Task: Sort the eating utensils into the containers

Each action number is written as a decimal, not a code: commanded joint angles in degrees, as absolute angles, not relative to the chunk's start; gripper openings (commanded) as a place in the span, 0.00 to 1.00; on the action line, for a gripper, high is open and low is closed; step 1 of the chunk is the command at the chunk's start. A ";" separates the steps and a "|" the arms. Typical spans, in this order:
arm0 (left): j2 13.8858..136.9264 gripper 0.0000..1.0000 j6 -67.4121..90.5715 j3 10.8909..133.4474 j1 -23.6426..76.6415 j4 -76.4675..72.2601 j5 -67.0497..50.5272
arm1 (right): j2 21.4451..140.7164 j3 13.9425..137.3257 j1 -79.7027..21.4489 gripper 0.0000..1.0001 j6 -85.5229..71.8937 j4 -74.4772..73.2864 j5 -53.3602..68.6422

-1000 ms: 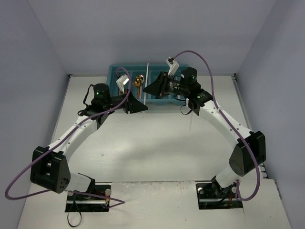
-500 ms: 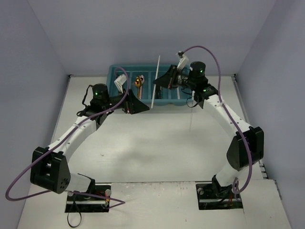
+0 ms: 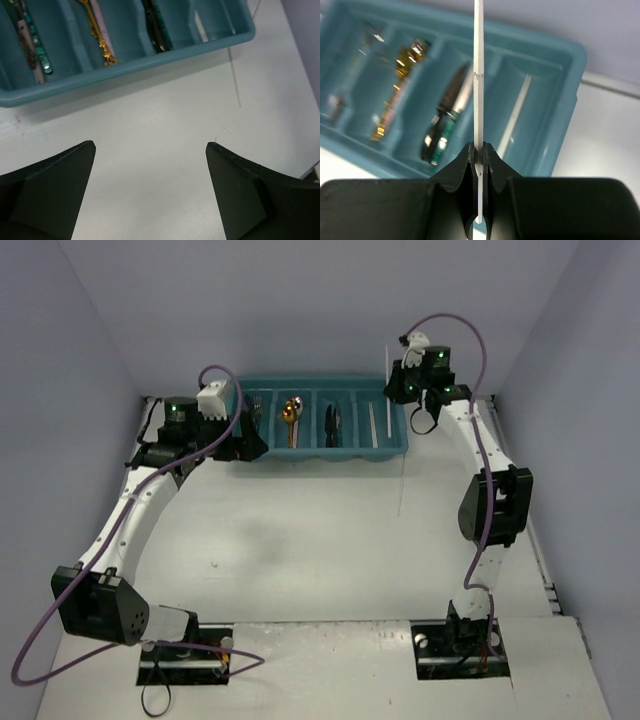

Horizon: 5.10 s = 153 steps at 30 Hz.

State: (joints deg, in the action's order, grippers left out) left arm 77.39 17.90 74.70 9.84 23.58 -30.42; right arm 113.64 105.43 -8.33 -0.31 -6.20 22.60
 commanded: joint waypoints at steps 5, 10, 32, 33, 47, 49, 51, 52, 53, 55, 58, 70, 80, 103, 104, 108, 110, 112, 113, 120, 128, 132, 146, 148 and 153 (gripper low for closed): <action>73.38 0.92 16.32 72.64 10.20 27.61 -18.03 | 122.27 112.65 -8.76 0.00 4.29 -6.06 17.51; 72.44 0.92 16.98 70.27 10.14 27.51 -16.49 | 125.93 113.97 -8.84 0.08 3.46 -5.83 17.76; 74.69 0.92 19.74 71.11 10.11 25.76 -15.46 | 79.89 71.91 -8.78 0.36 -6.43 -10.40 0.54; 74.92 0.92 19.99 71.18 10.14 25.79 -15.69 | 79.60 70.47 -8.79 0.36 -7.40 -10.67 0.30; 74.17 0.92 20.51 70.30 10.11 26.03 -16.38 | 92.87 65.11 -8.89 0.20 -19.60 -9.71 -3.07; 74.09 0.92 20.18 70.27 10.07 26.14 -16.44 | 94.14 65.16 -8.96 0.20 -20.81 -8.23 -2.82; 74.16 0.92 20.06 70.31 10.02 26.19 -16.35 | 95.48 65.49 -9.35 0.22 -21.47 -6.81 -2.64; 74.27 0.92 20.13 70.36 10.02 26.19 -16.44 | 96.06 65.61 -9.53 0.23 -21.80 -6.33 -2.50; 74.40 0.92 20.24 70.40 10.02 26.19 -16.54 | 96.72 65.63 -9.62 0.24 -21.99 -5.85 -2.33; 74.65 0.92 20.36 70.46 10.02 26.19 -16.67 | 98.20 65.39 -9.81 0.30 -22.06 -4.37 -2.08; 74.79 0.92 20.48 70.49 10.03 26.19 -16.87 | 100.13 64.96 -10.18 0.34 -22.15 -2.08 -2.02; 74.18 0.92 20.04 70.40 10.06 26.54 -16.79 | 105.23 63.37 -10.86 0.32 -23.46 2.81 -5.87; 74.27 0.92 19.46 71.17 9.91 27.56 -16.48 | 108.67 62.91 -9.33 0.22 -24.12 2.18 -9.66; 74.00 0.92 14.06 72.81 9.45 24.20 -29.26 | 83.88 63.99 -3.25 0.00 -2.82 -3.61 7.23; 73.60 0.92 13.28 72.60 9.49 23.12 -32.81 | 82.69 64.13 -3.31 0.00 0.96 -3.72 9.24; 73.59 0.92 11.89 72.83 9.33 20.20 -44.19 | 76.51 64.34 -4.19 0.00 13.85 -4.04 19.24; 73.65 0.92 13.01 72.40 9.22 16.90 -49.12 | 74.04 64.15 -6.65 0.00 19.67 -4.04 23.57; 73.65 0.92 16.14 71.73 8.94 13.99 -55.26 | 72.00 63.59 -9.26 0.00 28.66 -4.03 24.96; 73.65 0.92 17.79 71.36 8.84 12.29 -57.51 | 70.72 62.96 -11.17 0.00 33.24 -3.98 25.02; 74.52 0.92 31.41 65.16 8.93 -2.06 -68.72 | 57.08 51.00 -22.83 0.00 74.47 -4.12 28.22; 76.65 0.92 17.87 66.28 14.79 15.04 -69.14 | 50.36 41.75 -28.19 0.00 109.03 -7.70 35.14; 78.57 0.92 11.19 67.68 20.55 22.95 -67.51 | 51.16 40.61 -31.19 0.00 117.40 -8.52 36.65; 82.34 0.92 6.87 67.86 30.78 25.74 -60.67 | 53.51 42.95 -40.58 0.00 118.32 -8.35 34.73; 82.62 0.91 6.68 67.46 32.02 25.84 -60.60 | 54.09 43.54 -40.80 0.00 118.30 -8.33 34.35; 82.09 0.79 5.96 65.58 34.53 25.93 -60.47 | 55.28 44.61 -40.87 0.00 118.51 -8.33 34.28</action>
